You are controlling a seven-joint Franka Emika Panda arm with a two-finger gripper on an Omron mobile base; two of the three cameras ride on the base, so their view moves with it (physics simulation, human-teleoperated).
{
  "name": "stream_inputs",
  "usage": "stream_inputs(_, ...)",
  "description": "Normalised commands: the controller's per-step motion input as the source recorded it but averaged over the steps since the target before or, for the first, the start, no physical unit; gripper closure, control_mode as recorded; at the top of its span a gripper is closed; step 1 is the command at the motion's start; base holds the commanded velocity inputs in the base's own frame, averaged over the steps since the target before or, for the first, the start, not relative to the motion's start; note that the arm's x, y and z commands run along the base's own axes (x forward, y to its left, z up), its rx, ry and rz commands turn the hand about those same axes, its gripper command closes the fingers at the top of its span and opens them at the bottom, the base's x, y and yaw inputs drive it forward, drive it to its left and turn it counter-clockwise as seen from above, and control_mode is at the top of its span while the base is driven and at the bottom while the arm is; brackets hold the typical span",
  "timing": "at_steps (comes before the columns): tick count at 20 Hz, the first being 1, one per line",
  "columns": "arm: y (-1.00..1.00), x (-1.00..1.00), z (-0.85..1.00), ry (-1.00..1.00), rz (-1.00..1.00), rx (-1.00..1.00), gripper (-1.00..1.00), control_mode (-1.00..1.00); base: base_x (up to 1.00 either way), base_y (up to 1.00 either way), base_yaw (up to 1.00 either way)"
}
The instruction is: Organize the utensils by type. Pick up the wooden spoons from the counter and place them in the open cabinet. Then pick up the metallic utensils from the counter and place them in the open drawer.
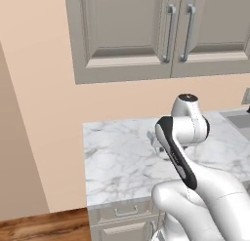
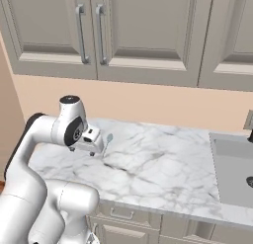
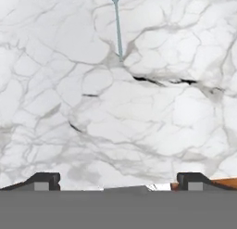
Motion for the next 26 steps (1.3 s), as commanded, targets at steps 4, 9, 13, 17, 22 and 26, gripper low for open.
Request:
stream_inputs(4,-0.01,0.37,-0.28,-0.13,0.00,-0.03,-1.00,-1.00,0.00,0.00,0.00)
stream_inputs(9,-0.06,0.50,-0.14,0.00,0.00,0.00,-1.00,-1.00,0.00,0.00,0.00)
stream_inputs(13,-0.02,0.42,-0.01,0.02,0.00,0.00,-1.00,-1.00,0.00,0.00,0.00)
stream_inputs(17,-0.01,0.41,-0.15,0.00,0.00,0.00,-1.00,-1.00,0.00,0.00,0.00)
stream_inputs(22,-0.11,0.43,-0.18,0.00,0.00,0.00,-1.00,-1.00,0.00,0.00,0.00)
stream_inputs(26,-0.06,0.47,-0.33,0.00,0.00,0.00,-1.00,-1.00,0.00,0.00,0.00)
